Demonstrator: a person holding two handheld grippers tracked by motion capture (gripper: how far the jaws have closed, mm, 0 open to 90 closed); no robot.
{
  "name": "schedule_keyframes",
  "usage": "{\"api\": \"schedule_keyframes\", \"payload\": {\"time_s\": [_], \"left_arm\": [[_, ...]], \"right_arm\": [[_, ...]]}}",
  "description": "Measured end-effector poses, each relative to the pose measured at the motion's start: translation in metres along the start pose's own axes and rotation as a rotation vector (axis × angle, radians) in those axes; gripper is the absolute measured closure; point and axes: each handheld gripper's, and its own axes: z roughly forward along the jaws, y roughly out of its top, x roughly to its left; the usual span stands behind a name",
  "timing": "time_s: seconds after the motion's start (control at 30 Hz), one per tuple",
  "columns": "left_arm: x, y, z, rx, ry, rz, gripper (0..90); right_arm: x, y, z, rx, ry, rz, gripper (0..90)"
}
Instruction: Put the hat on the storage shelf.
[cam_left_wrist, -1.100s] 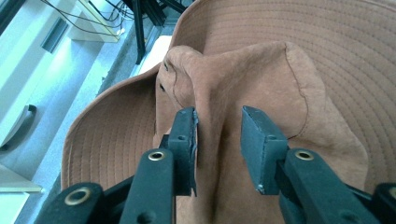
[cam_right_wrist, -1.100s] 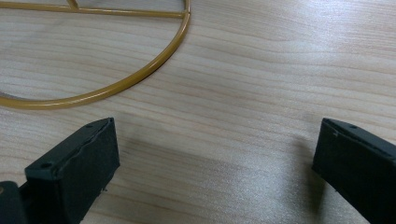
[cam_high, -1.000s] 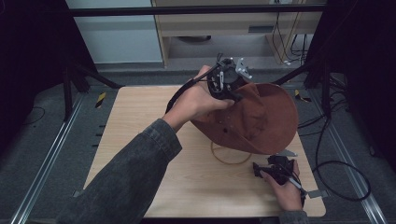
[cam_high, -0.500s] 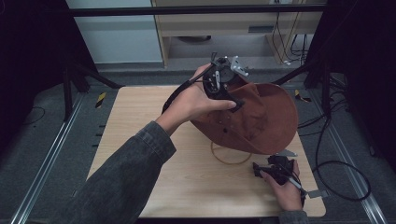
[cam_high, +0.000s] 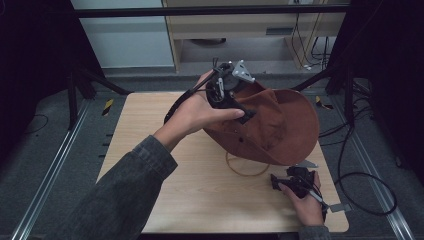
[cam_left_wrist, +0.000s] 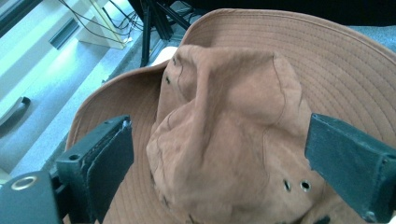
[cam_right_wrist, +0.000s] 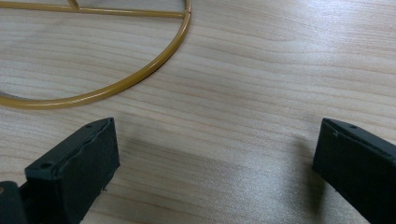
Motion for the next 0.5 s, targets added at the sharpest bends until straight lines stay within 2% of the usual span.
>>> {"api": "schedule_keyframes", "payload": {"time_s": [0.1, 0.2, 0.4, 0.43, 0.5], "left_arm": [[0.003, -0.009, -0.009, -0.016, 0.005, 0.0, 7.0], [0.006, -0.021, -0.022, -0.039, 0.011, -0.022, 7.0], [0.013, -0.046, -0.036, -0.049, 0.036, -0.056, 6.6], [0.015, -0.049, -0.037, -0.053, 0.041, -0.063, 6.6], [0.017, -0.056, -0.041, -0.068, 0.046, -0.081, 6.7]], "right_arm": [[0.0, 0.0, 0.0, 0.0, 0.0, -0.001, 0.4], [0.0, 0.0, 0.0, -0.001, 0.0, -0.002, 0.4], [0.001, 0.0, 0.0, -0.002, -0.001, -0.002, 0.4], [0.002, 0.0, 0.0, 0.005, 0.001, 0.021, 0.4], [0.002, 0.0, 0.0, 0.005, 0.001, 0.021, 0.4]]}}
